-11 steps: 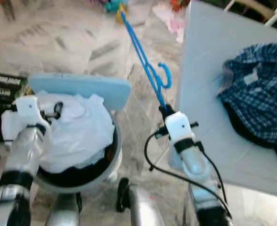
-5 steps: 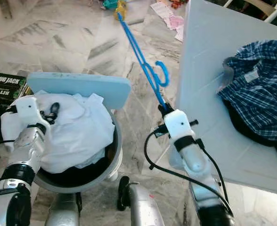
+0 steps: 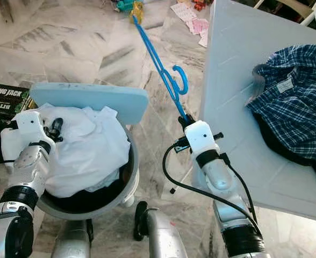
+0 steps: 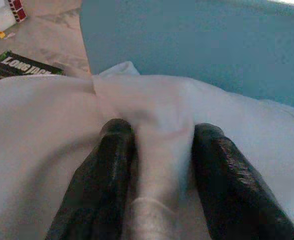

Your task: Hang hanger

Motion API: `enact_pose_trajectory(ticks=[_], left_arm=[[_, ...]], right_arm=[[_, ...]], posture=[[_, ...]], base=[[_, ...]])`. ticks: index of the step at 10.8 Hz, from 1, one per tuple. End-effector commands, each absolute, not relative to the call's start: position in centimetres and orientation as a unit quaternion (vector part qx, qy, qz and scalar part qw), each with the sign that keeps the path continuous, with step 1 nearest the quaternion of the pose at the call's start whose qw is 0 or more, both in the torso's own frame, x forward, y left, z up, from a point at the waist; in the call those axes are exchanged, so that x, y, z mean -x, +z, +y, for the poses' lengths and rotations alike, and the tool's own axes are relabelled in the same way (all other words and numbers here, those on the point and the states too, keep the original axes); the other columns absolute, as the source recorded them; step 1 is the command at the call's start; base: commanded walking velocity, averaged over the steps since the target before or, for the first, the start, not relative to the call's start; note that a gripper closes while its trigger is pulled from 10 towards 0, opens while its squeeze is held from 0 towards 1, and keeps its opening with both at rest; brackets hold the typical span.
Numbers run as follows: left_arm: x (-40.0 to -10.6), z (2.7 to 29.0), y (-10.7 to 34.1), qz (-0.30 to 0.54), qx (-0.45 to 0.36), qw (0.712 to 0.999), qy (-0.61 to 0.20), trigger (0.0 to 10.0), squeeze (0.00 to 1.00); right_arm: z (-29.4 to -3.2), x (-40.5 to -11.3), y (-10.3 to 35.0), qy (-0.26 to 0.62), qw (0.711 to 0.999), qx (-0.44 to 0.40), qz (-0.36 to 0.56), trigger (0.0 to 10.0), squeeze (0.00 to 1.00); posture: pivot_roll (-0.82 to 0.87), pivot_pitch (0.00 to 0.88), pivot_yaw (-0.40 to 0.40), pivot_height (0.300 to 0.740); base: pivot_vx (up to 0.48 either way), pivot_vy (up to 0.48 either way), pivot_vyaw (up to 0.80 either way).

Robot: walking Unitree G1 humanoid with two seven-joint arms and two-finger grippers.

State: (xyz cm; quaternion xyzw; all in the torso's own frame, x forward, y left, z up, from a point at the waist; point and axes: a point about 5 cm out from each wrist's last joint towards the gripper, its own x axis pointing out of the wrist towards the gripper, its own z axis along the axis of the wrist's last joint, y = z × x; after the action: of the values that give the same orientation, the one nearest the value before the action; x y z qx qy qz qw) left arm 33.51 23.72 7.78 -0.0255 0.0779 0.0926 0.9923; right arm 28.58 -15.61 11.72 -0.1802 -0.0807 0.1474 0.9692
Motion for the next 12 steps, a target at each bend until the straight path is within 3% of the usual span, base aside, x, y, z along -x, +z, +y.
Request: enact_pose_trajectory(ticks=[1,4,12], left_arm=[[-32.6,22.9,5.7,0.117,0.026,0.99,0.08,0.0,0.0],[-32.7,23.7,7.0,0.057,0.023,0.99,0.127,0.0,0.0],[-32.3,24.7,6.7,0.055,0.031,0.986,0.151,0.0,0.0]], right_arm=[[-16.5,-28.1,10.7,0.14,0.972,0.181,-0.058,10.0,0.0],[-16.3,-28.4,10.7,0.14,0.971,0.183,-0.061,10.0,0.0],[-16.1,-28.8,10.7,0.139,0.971,0.184,-0.066,10.0,0.0]], posture=[[-0.06,0.273,-0.189,0.74],[-0.04,0.262,-0.188,0.74],[-0.04,0.261,-0.19,0.74]], base=[[0.0,0.0,0.0],[0.0,0.0,0.0],[0.0,0.0,0.0]])
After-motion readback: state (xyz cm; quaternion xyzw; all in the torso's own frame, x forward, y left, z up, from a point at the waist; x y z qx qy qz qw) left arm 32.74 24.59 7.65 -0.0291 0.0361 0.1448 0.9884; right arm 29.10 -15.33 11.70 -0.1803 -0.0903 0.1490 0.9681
